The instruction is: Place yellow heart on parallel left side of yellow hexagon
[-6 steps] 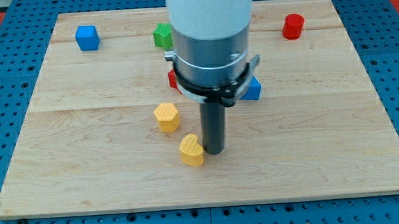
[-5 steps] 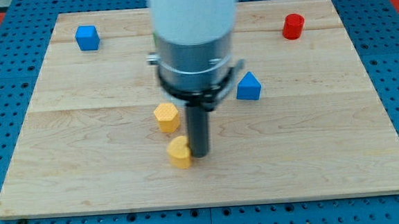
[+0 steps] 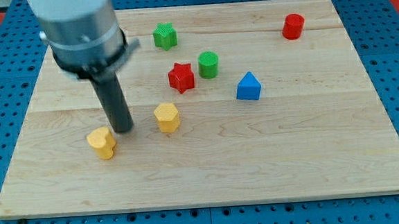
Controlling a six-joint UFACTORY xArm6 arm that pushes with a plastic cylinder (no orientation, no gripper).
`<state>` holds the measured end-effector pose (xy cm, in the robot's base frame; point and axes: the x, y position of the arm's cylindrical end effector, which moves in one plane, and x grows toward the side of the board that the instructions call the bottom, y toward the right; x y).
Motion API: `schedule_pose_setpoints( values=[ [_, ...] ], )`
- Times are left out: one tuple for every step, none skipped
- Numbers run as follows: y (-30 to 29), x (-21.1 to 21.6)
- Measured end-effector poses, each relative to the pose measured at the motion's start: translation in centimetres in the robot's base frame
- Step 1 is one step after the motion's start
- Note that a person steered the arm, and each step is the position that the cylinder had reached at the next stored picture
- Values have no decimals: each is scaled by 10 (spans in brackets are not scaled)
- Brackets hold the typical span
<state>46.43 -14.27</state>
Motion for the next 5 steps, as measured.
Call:
schedule_pose_setpoints(
  values=[
    [2, 2],
    [72, 13],
    [55, 54],
    [34, 60],
    [35, 81]
  ],
)
